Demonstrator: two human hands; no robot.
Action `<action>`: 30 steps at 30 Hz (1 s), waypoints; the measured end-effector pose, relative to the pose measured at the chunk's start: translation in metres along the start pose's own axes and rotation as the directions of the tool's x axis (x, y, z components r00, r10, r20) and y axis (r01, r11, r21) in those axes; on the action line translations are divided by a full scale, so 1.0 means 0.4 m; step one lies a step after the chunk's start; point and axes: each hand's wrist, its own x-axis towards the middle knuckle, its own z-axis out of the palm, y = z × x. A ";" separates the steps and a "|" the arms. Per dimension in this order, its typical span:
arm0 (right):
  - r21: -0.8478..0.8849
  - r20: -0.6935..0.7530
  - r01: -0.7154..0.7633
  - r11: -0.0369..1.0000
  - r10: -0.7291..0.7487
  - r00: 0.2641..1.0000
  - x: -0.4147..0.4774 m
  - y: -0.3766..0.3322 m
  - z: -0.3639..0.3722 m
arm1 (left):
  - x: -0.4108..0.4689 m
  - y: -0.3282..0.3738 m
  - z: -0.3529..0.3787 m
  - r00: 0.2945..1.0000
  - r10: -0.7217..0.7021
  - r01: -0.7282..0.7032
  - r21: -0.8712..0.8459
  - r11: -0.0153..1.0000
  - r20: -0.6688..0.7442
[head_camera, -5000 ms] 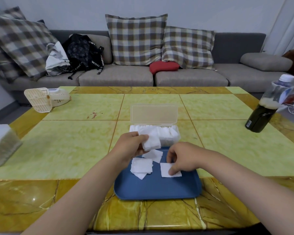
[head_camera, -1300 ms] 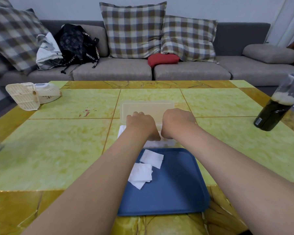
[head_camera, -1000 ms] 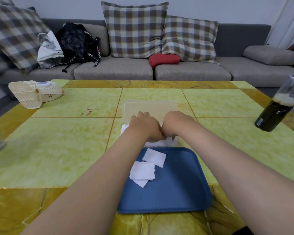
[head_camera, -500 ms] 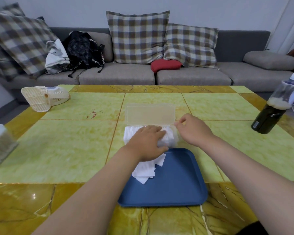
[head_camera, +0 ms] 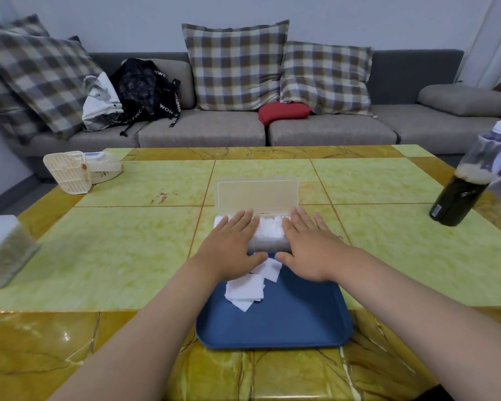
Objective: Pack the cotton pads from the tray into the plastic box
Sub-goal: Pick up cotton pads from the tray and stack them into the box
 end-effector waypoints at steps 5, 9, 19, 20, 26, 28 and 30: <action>0.060 -0.011 0.090 0.994 -0.089 0.996 0.013 -0.011 0.011 | 0.035 0.015 0.000 0.997 0.044 -0.042 -0.034 0.999 0.059; 0.006 0.022 0.009 1.000 -0.009 1.000 0.021 -0.017 0.005 | 0.026 -0.013 -0.001 0.999 -0.013 0.014 0.033 0.999 -0.049; 0.050 -0.041 -0.063 0.997 0.065 0.997 0.003 -0.035 -0.009 | 0.017 -0.012 -0.006 1.000 0.019 -0.018 -0.062 0.998 0.005; 0.043 -0.129 -0.032 0.999 0.037 0.991 -0.004 -0.041 -0.013 | 0.009 -0.013 -0.009 0.999 0.027 -0.032 -0.119 0.992 -0.039; 0.183 -0.236 0.049 0.982 -0.005 0.972 -0.041 -0.101 -0.058 | -0.050 -0.005 -0.090 0.961 -0.035 -0.049 -0.294 0.955 -0.274; 0.234 -0.123 0.054 0.971 -0.025 0.992 -0.048 -0.116 -0.047 | -0.075 0.001 -0.094 0.995 -0.068 0.036 -0.377 0.926 -0.074; 0.267 -0.051 0.067 0.961 -0.055 0.997 -0.052 -0.125 -0.034 | -0.093 -0.002 -0.080 0.993 -0.052 0.087 -0.364 0.927 0.105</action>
